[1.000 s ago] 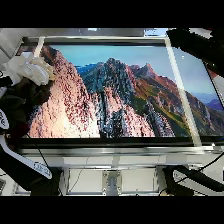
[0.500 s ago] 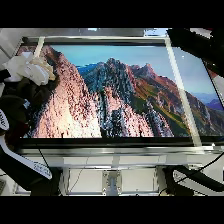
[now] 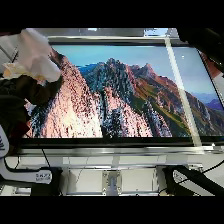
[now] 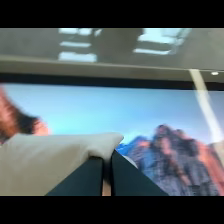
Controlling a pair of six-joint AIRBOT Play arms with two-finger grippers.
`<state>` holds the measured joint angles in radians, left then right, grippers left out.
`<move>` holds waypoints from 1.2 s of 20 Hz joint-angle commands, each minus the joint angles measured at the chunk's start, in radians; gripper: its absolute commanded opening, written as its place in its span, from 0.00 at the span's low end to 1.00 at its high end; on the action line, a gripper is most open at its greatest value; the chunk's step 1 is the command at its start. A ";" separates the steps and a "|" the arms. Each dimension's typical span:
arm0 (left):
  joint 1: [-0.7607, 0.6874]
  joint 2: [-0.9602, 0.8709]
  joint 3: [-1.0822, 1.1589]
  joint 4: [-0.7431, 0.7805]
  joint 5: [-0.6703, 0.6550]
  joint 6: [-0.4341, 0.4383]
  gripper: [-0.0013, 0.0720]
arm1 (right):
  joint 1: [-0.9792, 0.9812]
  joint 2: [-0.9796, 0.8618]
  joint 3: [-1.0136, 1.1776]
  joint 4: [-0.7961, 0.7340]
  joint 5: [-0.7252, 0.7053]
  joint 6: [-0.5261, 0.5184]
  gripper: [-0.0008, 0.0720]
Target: Fold the shirts.
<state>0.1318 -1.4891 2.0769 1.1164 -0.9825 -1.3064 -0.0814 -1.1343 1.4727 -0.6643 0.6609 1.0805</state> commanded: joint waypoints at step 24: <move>-0.561 -0.357 -0.174 -0.099 -0.320 -0.212 0.98 | 0.001 -0.221 -0.382 -0.642 0.278 0.274 0.86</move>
<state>-0.4160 -1.7683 1.9030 1.0660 -1.2804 -1.5013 -0.0814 -1.2667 1.1419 -1.3502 1.0340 1.2816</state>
